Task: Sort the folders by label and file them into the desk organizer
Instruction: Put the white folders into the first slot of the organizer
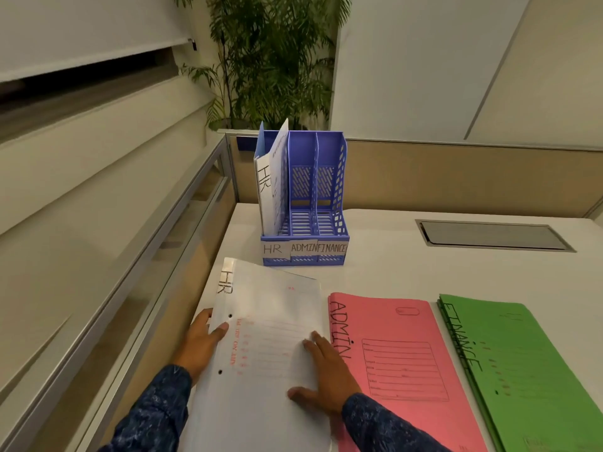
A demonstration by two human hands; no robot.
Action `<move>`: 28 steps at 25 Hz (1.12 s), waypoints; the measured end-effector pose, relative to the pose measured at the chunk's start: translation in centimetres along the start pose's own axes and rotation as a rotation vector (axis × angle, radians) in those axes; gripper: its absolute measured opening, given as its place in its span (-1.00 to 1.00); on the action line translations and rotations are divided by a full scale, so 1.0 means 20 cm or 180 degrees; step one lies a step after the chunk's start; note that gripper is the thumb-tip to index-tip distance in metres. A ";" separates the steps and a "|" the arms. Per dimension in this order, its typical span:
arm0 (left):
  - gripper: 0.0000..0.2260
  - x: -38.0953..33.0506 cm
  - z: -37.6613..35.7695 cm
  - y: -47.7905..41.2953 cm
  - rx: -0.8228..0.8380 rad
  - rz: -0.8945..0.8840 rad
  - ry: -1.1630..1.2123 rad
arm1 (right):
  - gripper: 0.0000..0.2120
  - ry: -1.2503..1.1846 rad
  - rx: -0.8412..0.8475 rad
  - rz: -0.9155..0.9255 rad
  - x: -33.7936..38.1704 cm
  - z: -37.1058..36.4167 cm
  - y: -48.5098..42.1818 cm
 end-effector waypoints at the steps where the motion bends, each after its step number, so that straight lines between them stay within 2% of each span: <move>1: -0.73 -0.04 -0.01 0.00 -0.0035 -0.0051 0.0127 | 0.05 -0.0085 -0.0071 0.0016 0.01 0.04 -0.01; 10: -0.74 -0.52 -0.05 -0.07 -0.0377 -0.1119 0.0759 | -0.08 -0.0773 -0.0454 0.0479 0.33 0.48 -0.25; 17: -0.74 -0.80 -0.13 -0.17 -0.0920 -0.1833 0.0497 | -0.21 -0.1055 -0.0437 0.0705 0.57 0.77 -0.49; 24: -0.72 -1.03 -0.26 -0.36 -0.1620 -0.2237 0.0330 | -0.28 -0.1416 -0.0525 0.0886 0.74 0.98 -0.68; 28: -0.69 -1.15 -0.33 -0.48 -0.1845 -0.2418 0.0086 | -0.30 -0.1573 -0.0459 0.0985 0.76 1.01 -0.77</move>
Point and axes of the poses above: each hand's wrist, its own y-axis away from the middle knuckle, its own z-axis out of the back of the hand, x = y × z, the point moved 3 cm from there along -y, towards the middle knuckle, and after that the axes turned 6 degrees about -z, right-handed, at the moved point
